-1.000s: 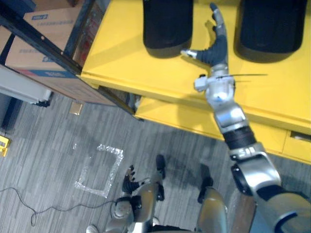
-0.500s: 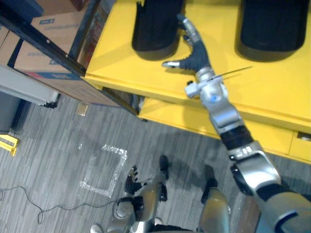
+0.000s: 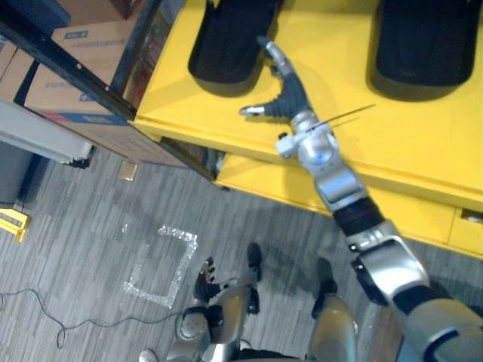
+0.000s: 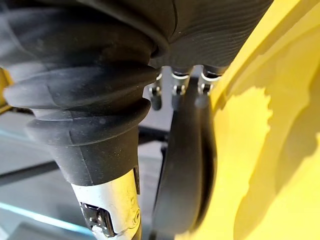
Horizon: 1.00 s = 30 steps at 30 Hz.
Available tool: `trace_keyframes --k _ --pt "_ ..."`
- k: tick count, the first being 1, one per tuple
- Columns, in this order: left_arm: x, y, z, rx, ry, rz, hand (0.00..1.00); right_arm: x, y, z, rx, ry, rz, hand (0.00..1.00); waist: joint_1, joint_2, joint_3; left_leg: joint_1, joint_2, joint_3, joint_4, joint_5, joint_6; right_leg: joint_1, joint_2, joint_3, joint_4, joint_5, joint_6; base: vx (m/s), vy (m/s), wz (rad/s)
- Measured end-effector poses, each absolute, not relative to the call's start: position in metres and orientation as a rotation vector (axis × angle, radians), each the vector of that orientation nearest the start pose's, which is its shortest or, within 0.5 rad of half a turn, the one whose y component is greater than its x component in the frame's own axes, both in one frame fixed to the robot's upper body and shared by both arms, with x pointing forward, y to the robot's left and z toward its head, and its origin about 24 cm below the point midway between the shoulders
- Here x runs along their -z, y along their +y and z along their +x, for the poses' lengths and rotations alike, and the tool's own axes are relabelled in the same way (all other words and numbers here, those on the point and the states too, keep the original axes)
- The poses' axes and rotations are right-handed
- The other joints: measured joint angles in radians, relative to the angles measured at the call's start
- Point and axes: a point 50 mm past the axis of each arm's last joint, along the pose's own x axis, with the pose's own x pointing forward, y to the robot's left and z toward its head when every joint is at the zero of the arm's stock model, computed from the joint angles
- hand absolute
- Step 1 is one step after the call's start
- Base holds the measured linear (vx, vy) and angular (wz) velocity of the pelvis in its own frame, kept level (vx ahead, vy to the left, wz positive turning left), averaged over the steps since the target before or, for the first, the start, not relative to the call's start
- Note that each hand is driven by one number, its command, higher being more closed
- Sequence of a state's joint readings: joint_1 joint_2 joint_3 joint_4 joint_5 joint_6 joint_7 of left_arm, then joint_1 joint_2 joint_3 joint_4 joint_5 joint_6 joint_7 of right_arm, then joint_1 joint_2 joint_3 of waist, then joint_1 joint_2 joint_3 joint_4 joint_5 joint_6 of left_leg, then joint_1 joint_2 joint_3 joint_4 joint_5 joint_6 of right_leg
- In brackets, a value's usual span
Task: Walk over and take plastic housings, then place them on the shelf
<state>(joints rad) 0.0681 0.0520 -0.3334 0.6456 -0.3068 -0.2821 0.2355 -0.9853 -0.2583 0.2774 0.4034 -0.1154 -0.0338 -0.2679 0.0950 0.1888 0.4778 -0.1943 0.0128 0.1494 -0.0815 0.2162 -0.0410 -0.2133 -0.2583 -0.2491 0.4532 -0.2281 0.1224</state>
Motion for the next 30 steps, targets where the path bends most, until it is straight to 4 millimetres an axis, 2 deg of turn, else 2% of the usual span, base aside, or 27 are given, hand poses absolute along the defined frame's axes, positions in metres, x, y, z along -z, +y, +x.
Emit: trace_keyframes --k 7,10,13,15,18,20,23,25,28,30 --pt "0.091 0.119 0.183 -0.074 0.486 -0.113 0.00 -0.270 -0.115 0.372 0.210 -0.697 -0.361 0.00 -0.002 0.000 0.000 0.000 0.001 0.004 0.000 0.000 0.000 -0.001 0.001 0.004 -0.004 0.001 0.001 0.00 0.000 0.00" --pt "0.091 0.119 0.183 -0.073 0.486 -0.113 0.00 -0.274 -0.121 0.371 0.227 -0.720 -0.342 0.00 -0.004 0.000 0.000 0.000 0.005 0.008 0.000 0.000 0.000 -0.001 0.006 0.007 -0.010 0.006 0.000 0.00 -0.023 -0.06" --pt "0.092 0.119 0.183 -0.070 0.487 -0.113 0.00 -0.288 -0.120 0.361 0.218 -0.802 -0.304 0.00 -0.012 0.000 0.000 0.000 0.015 0.023 0.000 0.000 0.000 -0.001 0.018 0.016 -0.027 0.019 -0.002 0.00 -0.025 -0.13" --pt "0.093 0.119 0.181 -0.071 0.494 -0.112 0.00 -0.311 -0.112 0.334 0.167 -0.961 -0.262 0.00 -0.032 -0.002 0.001 0.003 0.016 0.029 0.000 -0.001 -0.001 -0.001 0.021 0.025 -0.033 0.024 -0.002 -0.01 -0.022 -0.10" --pt "0.093 0.121 0.180 -0.078 0.495 -0.110 0.00 -0.319 -0.109 0.304 0.112 -1.090 -0.233 0.00 -0.049 -0.011 0.007 0.013 0.025 0.048 0.000 -0.005 -0.004 0.006 0.032 0.035 -0.047 0.033 -0.004 -0.01 -0.020 -0.17" --pt "0.093 0.124 0.181 -0.087 0.493 -0.107 0.00 -0.316 -0.111 0.285 0.038 -1.126 -0.220 0.00 -0.063 -0.027 0.015 0.023 0.031 0.060 -0.001 -0.009 -0.006 0.005 0.039 0.054 -0.052 0.039 -0.003 -0.02 -0.035 -0.28" --pt "0.093 0.125 0.181 -0.093 0.496 -0.109 0.00 -0.303 -0.126 0.274 -0.009 -1.090 -0.246 0.00 -0.091 -0.044 0.026 0.023 0.033 0.078 -0.001 -0.011 -0.003 0.004 0.042 0.060 -0.067 0.051 -0.001 -0.02 -0.016 -0.15" --pt "0.094 0.130 0.181 -0.117 0.508 -0.112 0.00 -0.292 -0.140 0.274 -0.004 -1.018 -0.308 0.00 -0.107 -0.057 0.028 0.017 0.037 0.083 -0.001 -0.013 -0.001 0.005 0.050 0.066 -0.094 0.069 0.002 -0.01 -0.006 -0.15" --pt "0.093 0.136 0.182 -0.146 0.508 -0.107 0.00 -0.277 -0.157 0.280 -0.017 -0.891 -0.419 0.00 -0.109 -0.079 0.030 0.017 0.038 0.092 0.000 -0.015 0.003 0.006 0.055 0.073 -0.109 0.080 0.005 0.01 -0.014 -0.08" --pt "0.092 0.142 0.183 -0.174 0.502 -0.107 0.00 -0.267 -0.163 0.281 -0.093 -0.821 -0.465 0.00 -0.109 -0.098 0.026 0.009 0.044 0.105 0.000 -0.017 0.005 0.008 0.068 0.083 -0.135 0.102 0.007 0.02 -0.025 -0.12"
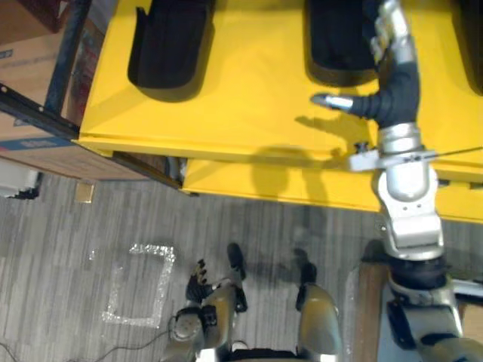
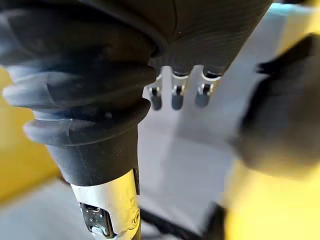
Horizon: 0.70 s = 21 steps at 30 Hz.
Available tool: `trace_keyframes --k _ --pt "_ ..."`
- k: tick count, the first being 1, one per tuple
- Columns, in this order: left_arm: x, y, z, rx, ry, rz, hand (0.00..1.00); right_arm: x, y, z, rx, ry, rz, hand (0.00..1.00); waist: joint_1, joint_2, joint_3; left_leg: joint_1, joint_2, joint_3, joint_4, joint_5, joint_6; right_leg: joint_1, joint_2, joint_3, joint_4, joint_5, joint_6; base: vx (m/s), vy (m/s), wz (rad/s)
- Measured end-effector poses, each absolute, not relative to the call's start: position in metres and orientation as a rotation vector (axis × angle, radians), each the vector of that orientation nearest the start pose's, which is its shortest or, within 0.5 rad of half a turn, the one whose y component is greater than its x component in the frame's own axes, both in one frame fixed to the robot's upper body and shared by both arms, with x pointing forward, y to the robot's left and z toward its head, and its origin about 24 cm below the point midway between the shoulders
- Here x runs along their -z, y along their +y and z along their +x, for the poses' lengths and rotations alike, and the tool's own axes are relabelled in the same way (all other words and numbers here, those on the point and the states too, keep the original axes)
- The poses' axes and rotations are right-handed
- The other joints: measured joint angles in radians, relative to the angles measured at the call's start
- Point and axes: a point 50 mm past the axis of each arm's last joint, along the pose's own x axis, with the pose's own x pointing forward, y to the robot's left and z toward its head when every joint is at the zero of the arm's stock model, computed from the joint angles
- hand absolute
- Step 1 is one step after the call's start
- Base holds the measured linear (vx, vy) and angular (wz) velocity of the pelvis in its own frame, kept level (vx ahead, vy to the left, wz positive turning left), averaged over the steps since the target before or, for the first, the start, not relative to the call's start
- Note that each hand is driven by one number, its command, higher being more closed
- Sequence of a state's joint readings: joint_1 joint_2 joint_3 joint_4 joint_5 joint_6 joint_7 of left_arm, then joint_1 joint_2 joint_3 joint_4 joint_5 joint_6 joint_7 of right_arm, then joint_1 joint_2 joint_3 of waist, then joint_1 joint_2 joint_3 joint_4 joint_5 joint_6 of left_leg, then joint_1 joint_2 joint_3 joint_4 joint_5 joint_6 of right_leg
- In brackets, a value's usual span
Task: Walk over and take plastic housings, then place them on the shelf
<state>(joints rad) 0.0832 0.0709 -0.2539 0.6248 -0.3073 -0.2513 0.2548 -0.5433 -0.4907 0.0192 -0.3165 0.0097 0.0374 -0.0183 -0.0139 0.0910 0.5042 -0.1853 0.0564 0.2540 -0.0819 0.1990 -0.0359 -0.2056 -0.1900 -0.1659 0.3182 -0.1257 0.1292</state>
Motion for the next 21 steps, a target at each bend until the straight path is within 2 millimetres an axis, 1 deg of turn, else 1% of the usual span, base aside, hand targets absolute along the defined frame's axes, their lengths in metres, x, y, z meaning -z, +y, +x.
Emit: trace_keyframes --k 4,6,7,8,9,14,18,21 --pt "0.091 0.146 0.184 -0.193 0.493 -0.108 0.00 -0.261 -0.164 0.279 -0.147 -0.797 -0.505 0.00 -0.004 -0.017 0.008 -0.008 0.000 0.001 0.000 0.000 0.001 0.001 0.001 0.001 -0.022 0.017 0.004 0.03 -0.001 -0.03" --pt "0.090 0.147 0.185 -0.199 0.488 -0.108 0.00 -0.259 -0.164 0.280 -0.103 -0.790 -0.627 0.00 -0.002 -0.026 0.007 -0.007 -0.001 0.001 0.000 -0.001 0.002 0.006 0.001 0.000 -0.029 0.020 0.007 0.01 -0.002 0.02" --pt "0.090 0.147 0.185 -0.201 0.488 -0.108 0.00 -0.259 -0.165 0.280 -0.091 -0.790 -0.650 0.00 -0.002 -0.027 0.008 -0.006 -0.001 0.000 0.000 -0.001 0.002 0.010 0.001 -0.001 -0.033 0.022 0.007 0.01 -0.001 0.05" --pt "0.090 0.149 0.185 -0.207 0.486 -0.109 0.00 -0.259 -0.166 0.281 -0.048 -0.784 -0.718 0.00 -0.001 -0.031 0.008 -0.005 -0.001 0.000 0.000 -0.003 0.004 0.014 0.001 -0.002 -0.037 0.023 0.006 0.00 0.000 0.00" --pt "0.090 0.151 0.185 -0.216 0.485 -0.109 0.00 -0.258 -0.169 0.283 -0.016 -0.781 -0.754 0.00 0.001 -0.038 0.007 -0.004 -0.001 0.001 0.000 -0.004 0.006 0.015 0.001 0.000 -0.039 0.024 0.005 0.00 0.000 0.00" --pt "0.090 0.161 0.184 -0.224 0.484 -0.078 0.00 -0.261 -0.176 0.284 0.050 -0.784 -0.865 0.00 0.001 -0.058 0.006 -0.005 0.002 0.005 0.000 -0.004 0.006 0.018 0.002 0.003 -0.058 0.037 0.004 0.02 -0.006 -0.05" --pt "0.090 0.163 0.184 -0.228 0.485 -0.076 0.00 -0.262 -0.178 0.286 0.057 -0.777 -0.950 0.00 0.001 -0.062 0.006 -0.003 0.002 0.006 0.000 -0.004 0.006 0.025 0.002 0.004 -0.069 0.042 0.004 0.02 -0.009 -0.01" --pt "0.090 0.164 0.184 -0.228 0.484 -0.077 0.00 -0.259 -0.179 0.289 0.051 -0.754 -0.972 0.00 0.003 -0.065 0.005 0.002 0.002 0.005 0.000 -0.004 0.006 0.031 0.003 0.003 -0.073 0.042 0.004 0.00 0.000 0.00"
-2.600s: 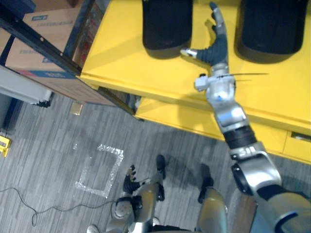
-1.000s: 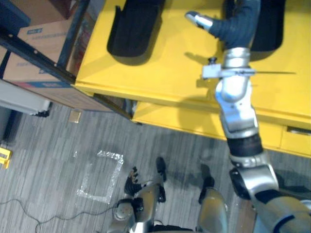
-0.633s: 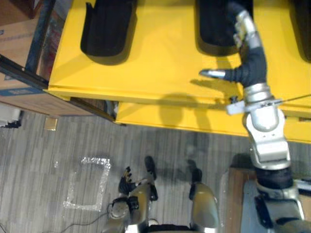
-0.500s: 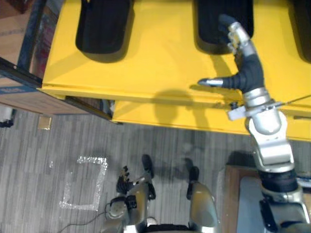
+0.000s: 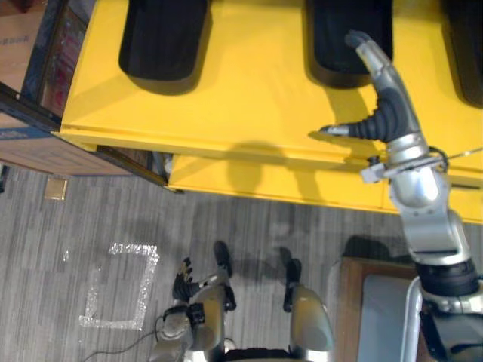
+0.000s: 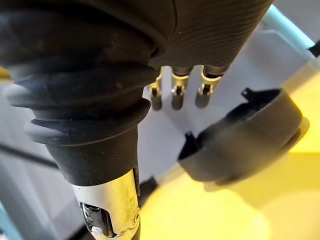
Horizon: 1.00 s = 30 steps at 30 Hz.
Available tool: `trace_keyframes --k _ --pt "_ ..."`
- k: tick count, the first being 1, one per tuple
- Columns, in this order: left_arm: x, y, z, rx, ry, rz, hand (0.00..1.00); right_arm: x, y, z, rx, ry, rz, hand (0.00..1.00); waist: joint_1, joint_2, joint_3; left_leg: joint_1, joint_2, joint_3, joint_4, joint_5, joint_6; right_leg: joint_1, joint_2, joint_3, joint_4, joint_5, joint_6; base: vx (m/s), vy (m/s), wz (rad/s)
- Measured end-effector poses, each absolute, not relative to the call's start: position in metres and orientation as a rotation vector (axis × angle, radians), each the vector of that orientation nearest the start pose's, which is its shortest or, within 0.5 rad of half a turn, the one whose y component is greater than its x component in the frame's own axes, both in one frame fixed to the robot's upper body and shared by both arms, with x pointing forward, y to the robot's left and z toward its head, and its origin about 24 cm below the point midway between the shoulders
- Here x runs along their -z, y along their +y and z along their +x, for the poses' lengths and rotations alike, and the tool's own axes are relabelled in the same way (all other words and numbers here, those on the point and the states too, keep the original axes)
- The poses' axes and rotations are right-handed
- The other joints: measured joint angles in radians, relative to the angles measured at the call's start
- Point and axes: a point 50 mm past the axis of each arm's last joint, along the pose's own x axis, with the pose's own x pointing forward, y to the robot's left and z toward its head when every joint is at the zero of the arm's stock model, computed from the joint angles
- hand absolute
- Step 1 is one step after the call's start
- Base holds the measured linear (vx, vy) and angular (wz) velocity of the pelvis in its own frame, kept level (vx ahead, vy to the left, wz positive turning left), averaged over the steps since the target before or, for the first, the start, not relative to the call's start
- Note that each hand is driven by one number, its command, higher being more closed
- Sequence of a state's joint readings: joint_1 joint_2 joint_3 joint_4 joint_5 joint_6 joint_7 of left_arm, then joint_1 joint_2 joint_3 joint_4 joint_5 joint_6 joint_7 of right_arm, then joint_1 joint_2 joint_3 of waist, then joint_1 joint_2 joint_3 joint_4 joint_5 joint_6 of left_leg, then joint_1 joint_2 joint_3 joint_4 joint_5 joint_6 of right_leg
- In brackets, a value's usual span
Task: Walk over and take plastic housings, then place them on the shelf
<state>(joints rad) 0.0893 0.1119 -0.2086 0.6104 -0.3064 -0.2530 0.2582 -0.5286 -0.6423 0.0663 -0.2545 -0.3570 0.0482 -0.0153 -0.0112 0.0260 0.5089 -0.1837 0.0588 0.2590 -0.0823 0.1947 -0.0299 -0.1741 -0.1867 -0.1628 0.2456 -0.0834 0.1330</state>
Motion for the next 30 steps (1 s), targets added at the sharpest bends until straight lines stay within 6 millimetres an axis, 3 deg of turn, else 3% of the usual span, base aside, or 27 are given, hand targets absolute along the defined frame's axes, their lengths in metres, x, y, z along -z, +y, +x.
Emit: trace_keyframes --k 11,16,30 --pt "0.089 0.170 0.184 -0.249 0.482 -0.077 0.00 -0.246 -0.173 0.302 -0.069 -0.656 -1.043 0.00 0.006 -0.022 -0.007 -0.009 0.000 -0.003 0.000 0.000 0.000 0.000 0.002 -0.004 -0.015 0.009 0.000 0.00 0.000 0.00" --pt "0.089 0.176 0.184 -0.253 0.486 -0.070 0.00 -0.249 -0.182 0.312 -0.052 -0.617 -1.076 0.00 0.024 -0.025 -0.006 -0.011 0.000 -0.005 0.000 0.000 0.001 0.001 0.001 -0.008 -0.016 0.009 0.000 0.00 0.000 0.00" --pt "0.089 0.180 0.184 -0.235 0.487 -0.055 0.00 -0.255 -0.181 0.314 -0.142 -0.586 -1.082 0.00 0.026 -0.030 -0.009 -0.014 -0.001 -0.009 0.000 0.000 0.001 0.005 0.001 -0.019 -0.020 0.010 0.000 0.01 -0.009 0.02"
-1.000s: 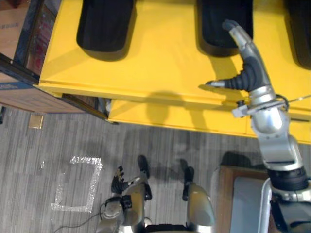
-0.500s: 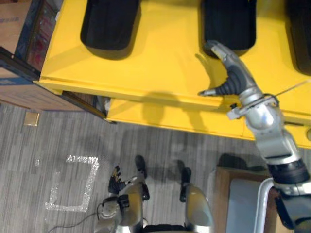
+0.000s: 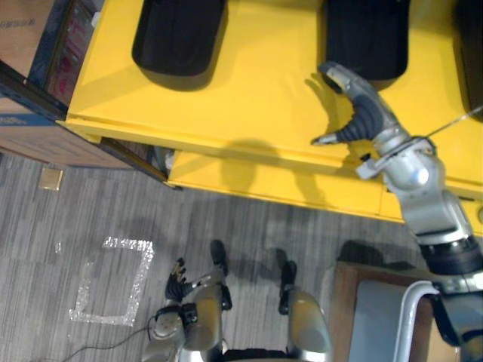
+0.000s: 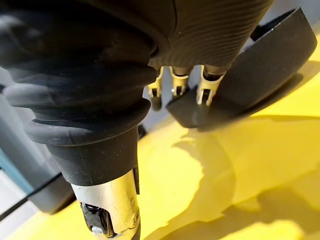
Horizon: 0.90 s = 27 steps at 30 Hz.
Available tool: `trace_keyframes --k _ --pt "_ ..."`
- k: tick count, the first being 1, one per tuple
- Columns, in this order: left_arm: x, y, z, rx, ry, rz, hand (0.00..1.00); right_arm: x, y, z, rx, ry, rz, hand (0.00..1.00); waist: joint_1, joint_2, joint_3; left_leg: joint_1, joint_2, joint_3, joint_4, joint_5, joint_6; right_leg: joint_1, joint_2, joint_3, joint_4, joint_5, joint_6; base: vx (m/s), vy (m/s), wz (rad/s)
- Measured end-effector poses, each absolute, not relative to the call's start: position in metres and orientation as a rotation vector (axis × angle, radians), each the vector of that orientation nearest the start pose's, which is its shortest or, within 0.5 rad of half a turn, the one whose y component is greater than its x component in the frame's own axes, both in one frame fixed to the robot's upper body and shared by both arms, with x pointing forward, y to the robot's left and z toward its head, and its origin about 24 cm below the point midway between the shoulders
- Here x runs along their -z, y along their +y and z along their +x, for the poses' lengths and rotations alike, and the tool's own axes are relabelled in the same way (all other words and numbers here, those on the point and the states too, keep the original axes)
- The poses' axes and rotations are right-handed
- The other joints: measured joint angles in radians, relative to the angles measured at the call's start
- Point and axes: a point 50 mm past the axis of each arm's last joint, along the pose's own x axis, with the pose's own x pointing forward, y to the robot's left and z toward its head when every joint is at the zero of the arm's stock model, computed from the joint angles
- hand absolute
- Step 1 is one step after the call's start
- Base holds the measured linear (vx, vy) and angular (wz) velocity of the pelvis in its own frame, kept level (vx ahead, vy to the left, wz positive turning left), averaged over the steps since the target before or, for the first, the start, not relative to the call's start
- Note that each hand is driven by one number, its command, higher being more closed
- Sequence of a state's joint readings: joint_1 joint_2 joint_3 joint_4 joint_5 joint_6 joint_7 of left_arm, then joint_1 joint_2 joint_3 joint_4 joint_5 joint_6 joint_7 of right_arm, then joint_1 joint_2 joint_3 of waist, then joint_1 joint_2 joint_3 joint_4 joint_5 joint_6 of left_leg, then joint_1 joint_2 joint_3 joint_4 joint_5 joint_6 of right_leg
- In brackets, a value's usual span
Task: Walk over and take plastic housings, then place them on the shelf
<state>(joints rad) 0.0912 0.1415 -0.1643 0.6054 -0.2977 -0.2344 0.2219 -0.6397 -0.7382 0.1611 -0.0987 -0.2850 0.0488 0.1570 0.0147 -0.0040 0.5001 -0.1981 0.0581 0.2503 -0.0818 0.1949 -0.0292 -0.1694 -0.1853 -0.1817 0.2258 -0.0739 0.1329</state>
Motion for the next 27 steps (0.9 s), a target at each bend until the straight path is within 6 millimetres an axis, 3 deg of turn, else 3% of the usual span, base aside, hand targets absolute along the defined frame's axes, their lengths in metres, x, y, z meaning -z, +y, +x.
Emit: trace_keyframes --k 11,18,27 --pt "0.088 0.192 0.182 -0.295 0.484 -0.064 0.00 -0.254 -0.180 0.296 -0.200 -0.582 -1.065 0.00 -0.004 -0.004 0.002 0.007 0.000 0.001 0.000 -0.004 0.001 0.009 0.006 -0.003 -0.003 0.001 0.002 0.00 0.000 0.00" --pt "0.088 0.195 0.182 -0.310 0.482 -0.066 0.00 -0.286 -0.187 0.275 -0.064 -0.755 -1.028 0.00 -0.006 -0.006 0.002 0.007 0.000 0.001 0.000 -0.005 0.002 0.010 0.006 -0.003 -0.005 0.001 0.002 0.00 0.000 0.00" --pt "0.088 0.193 0.181 -0.309 0.483 -0.070 0.00 -0.295 -0.185 0.269 0.015 -0.883 -0.977 0.00 -0.006 -0.007 0.002 0.007 0.000 0.001 0.001 -0.007 0.000 0.010 0.006 -0.003 -0.005 0.001 0.002 0.00 0.000 0.00"
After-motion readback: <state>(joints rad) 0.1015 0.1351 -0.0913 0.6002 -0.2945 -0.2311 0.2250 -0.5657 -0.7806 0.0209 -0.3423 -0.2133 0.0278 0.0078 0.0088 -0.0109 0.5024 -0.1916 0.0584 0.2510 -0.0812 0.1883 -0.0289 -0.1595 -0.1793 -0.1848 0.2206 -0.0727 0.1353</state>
